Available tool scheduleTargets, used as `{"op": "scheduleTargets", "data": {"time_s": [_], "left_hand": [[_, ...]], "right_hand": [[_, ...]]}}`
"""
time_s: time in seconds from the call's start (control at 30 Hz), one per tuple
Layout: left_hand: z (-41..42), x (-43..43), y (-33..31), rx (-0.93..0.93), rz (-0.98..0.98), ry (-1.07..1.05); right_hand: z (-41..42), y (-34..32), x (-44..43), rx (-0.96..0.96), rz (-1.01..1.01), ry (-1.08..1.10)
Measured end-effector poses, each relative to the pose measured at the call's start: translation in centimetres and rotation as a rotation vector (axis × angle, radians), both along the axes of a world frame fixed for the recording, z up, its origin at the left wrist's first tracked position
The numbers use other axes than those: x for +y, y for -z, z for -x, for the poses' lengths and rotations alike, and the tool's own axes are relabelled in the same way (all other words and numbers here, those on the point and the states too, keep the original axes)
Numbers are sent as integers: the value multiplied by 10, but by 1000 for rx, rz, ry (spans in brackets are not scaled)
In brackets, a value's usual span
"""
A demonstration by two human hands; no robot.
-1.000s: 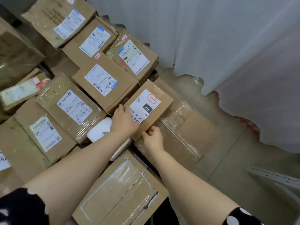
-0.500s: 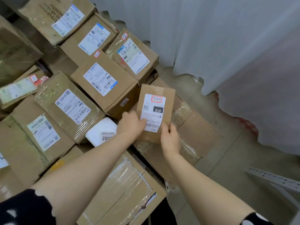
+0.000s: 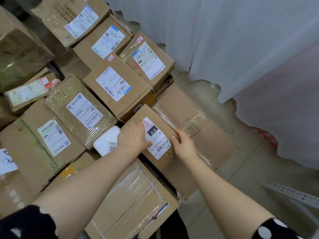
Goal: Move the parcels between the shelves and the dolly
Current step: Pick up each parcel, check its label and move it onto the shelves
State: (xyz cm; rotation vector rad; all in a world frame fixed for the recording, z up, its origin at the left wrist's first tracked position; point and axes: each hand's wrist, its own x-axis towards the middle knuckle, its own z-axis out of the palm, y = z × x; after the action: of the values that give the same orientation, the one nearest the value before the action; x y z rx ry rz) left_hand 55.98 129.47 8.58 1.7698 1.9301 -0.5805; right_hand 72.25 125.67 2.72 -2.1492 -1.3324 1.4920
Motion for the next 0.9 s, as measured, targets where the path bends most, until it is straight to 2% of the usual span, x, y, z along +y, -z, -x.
{"op": "scheduleTargets", "data": {"time_s": [0.07, 0.17, 0.33, 0.5, 0.67, 0.9], "left_hand": [[6, 6, 3, -85, -52, 106], [8, 6, 8, -136, 48, 185], [10, 4, 11, -157, 70, 173], [5, -1, 0, -103, 99, 166], [0, -20, -27, -84, 82, 243], [-14, -65, -96, -74, -4, 485]], "right_hand": [[5, 3, 1, -17, -6, -21], [7, 5, -1, -31, -28, -30], [8, 11, 3, -32, -16, -89], [6, -1, 0, -106, 51, -124], [-7, -44, -33, -84, 10, -7], [-21, -129, -120, -141, 72, 188]]}}
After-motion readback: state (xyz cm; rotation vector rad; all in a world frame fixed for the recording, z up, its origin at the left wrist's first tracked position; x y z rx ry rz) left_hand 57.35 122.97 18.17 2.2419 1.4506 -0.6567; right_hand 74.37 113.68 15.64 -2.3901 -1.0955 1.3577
